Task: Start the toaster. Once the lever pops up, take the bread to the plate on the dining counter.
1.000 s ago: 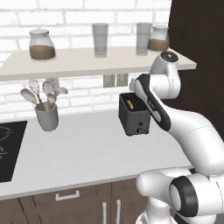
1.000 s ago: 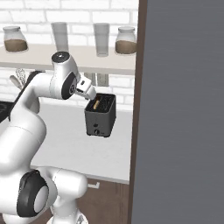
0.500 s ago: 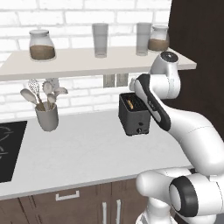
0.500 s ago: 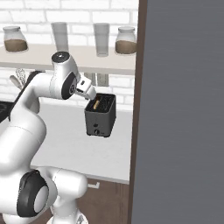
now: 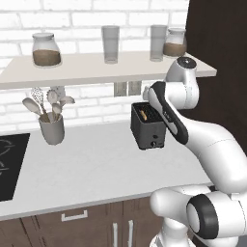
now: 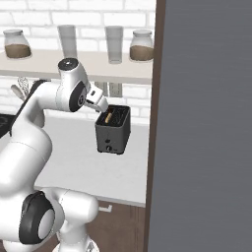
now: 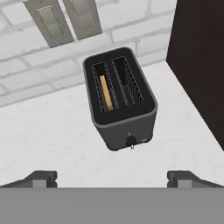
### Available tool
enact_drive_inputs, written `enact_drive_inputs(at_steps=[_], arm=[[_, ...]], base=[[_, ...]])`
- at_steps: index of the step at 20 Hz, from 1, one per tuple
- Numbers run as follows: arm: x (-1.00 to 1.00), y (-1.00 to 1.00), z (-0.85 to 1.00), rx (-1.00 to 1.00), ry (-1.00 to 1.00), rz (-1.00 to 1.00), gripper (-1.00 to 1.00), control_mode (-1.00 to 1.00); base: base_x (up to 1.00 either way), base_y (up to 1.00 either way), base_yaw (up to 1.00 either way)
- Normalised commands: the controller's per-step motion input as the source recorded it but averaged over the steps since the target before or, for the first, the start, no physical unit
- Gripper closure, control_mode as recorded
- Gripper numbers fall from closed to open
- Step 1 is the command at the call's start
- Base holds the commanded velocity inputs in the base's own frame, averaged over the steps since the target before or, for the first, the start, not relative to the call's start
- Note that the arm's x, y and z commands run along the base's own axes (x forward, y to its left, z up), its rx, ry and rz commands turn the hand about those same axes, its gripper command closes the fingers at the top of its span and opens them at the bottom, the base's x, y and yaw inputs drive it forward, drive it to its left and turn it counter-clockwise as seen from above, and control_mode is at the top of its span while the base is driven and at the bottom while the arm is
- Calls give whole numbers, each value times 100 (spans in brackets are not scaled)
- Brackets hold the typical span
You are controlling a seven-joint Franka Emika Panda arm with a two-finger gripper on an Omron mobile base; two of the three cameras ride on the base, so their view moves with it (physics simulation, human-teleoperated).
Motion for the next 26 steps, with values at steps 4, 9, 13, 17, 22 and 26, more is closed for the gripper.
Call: enact_drive_inputs(at_steps=[4,9,13,17,22,26], arm=[[0,0,0,0,0,0,-100,-100],[0,0,0,0,0,0,-100,-100],[0,0,0,0,0,0,-100,-100],[0,0,0,0,0,0,-100,-100],[0,0,0,0,0,0,-100,-100],[0,0,0,0,0,0,-100,-100]], base=[[0,0,0],[0,0,0],[0,0,0],[0,0,0],[0,0,0],[0,0,0]])
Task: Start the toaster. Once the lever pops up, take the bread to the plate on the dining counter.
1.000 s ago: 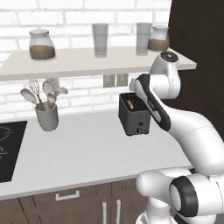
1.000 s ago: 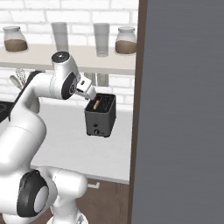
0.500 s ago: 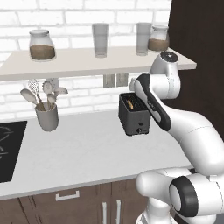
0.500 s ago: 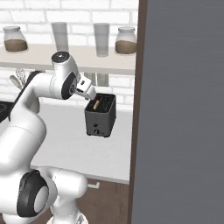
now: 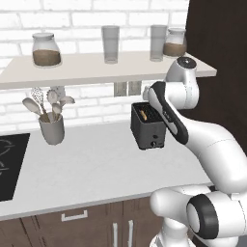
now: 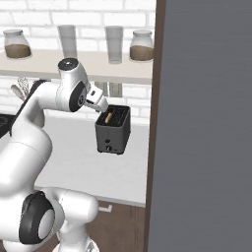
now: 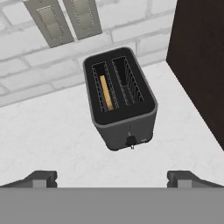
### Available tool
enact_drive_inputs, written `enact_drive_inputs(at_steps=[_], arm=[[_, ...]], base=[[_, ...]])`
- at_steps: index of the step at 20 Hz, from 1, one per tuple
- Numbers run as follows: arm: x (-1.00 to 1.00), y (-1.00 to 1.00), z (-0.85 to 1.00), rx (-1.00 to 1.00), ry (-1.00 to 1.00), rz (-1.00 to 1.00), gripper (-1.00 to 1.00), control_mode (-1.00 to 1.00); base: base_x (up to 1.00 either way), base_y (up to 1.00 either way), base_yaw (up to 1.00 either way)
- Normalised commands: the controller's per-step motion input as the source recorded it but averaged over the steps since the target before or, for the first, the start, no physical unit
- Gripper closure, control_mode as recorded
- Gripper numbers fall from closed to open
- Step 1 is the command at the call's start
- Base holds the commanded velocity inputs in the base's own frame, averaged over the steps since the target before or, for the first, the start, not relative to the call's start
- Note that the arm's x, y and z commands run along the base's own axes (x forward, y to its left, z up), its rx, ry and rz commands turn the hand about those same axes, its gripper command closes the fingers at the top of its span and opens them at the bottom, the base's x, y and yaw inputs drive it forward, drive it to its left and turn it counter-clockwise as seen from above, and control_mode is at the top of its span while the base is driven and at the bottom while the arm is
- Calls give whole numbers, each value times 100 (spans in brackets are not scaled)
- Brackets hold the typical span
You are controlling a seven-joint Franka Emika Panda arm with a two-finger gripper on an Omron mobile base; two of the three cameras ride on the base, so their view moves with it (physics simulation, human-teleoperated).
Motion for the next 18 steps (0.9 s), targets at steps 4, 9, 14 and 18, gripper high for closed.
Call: enact_drive_inputs(at_steps=[4,9,14,18], arm=[[0,0,0,0,0,0,-100,-100],[0,0,0,0,0,0,-100,-100],[0,0,0,0,0,0,-100,-100],[0,0,0,0,0,0,-100,-100]], base=[[0,0,0],[0,0,0],[0,0,0],[0,0,0]])
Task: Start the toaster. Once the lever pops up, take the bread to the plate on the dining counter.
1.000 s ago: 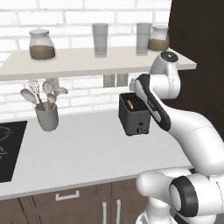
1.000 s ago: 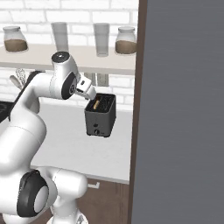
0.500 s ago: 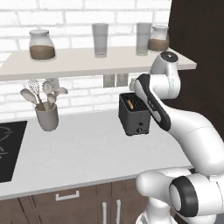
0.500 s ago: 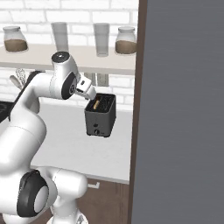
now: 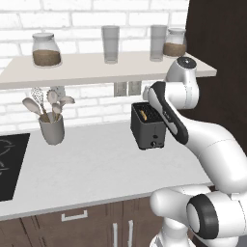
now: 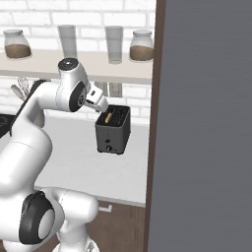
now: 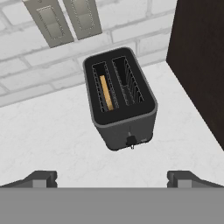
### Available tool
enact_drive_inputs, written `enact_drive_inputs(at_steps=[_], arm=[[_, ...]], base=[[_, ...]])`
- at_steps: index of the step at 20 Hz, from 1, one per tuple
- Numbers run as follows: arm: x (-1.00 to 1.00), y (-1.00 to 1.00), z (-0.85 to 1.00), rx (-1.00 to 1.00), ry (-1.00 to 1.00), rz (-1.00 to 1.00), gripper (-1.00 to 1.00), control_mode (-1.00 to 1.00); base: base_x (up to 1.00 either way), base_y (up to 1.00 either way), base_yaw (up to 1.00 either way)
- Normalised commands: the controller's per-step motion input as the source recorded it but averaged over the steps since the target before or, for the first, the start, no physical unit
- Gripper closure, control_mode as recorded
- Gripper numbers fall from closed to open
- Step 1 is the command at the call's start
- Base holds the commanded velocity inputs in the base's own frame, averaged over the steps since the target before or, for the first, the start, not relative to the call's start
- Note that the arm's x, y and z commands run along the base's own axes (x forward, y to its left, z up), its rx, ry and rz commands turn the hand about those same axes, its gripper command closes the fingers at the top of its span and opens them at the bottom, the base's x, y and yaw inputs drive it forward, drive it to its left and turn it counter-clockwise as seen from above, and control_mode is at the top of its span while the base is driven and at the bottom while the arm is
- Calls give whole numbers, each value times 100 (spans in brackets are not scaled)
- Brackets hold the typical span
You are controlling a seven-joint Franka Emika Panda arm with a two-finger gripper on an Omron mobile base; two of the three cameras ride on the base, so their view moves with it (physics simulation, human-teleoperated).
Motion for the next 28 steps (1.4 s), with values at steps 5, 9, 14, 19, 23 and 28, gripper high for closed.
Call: enact_drive_inputs(at_steps=[5,9,14,19,23,28], arm=[[0,0,0,0,0,0,-100,-100],[0,0,0,0,0,0,-100,-100],[0,0,0,0,0,0,-100,-100],[0,0,0,0,0,0,-100,-100],[0,0,0,0,0,0,-100,-100],[0,0,0,0,0,0,-100,-100]], base=[[0,0,0],[0,0,0],[0,0,0],[0,0,0],[0,0,0],[0,0,0]])
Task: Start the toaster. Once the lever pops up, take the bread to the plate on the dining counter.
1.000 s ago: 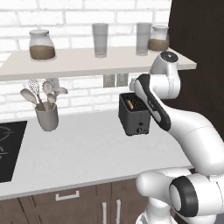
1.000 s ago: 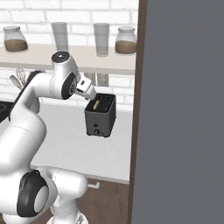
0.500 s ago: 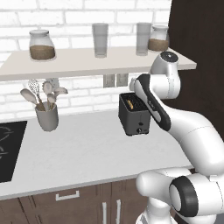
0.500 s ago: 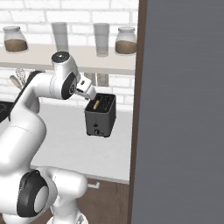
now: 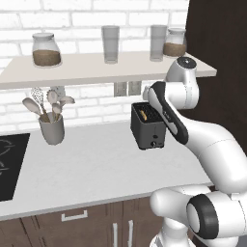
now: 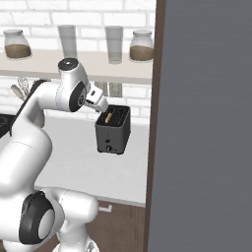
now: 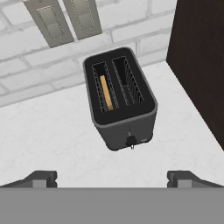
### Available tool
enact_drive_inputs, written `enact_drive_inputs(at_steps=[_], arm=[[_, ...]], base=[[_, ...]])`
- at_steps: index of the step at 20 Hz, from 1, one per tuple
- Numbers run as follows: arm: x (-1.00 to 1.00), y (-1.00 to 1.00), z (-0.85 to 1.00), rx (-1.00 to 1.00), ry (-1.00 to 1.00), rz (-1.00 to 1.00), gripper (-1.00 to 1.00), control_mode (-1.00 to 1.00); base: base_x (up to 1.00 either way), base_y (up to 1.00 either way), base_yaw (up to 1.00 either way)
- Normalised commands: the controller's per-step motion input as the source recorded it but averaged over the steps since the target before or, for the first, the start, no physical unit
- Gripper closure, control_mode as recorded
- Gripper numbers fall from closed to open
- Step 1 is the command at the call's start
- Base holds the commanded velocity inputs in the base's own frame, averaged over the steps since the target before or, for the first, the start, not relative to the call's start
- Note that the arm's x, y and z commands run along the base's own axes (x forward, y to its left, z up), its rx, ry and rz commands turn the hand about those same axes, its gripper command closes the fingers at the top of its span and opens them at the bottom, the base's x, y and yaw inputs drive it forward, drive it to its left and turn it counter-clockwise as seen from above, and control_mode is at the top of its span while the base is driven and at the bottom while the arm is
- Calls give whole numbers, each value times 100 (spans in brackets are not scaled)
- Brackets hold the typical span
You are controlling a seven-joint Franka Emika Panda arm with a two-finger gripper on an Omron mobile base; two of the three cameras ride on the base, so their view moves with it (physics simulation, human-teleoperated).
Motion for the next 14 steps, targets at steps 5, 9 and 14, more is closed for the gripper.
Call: enact_drive_inputs(at_steps=[5,9,14], arm=[[0,0,0,0,0,0,-100,-100],[0,0,0,0,0,0,-100,-100],[0,0,0,0,0,0,-100,-100]], base=[[0,0,0],[0,0,0],[0,0,0]])
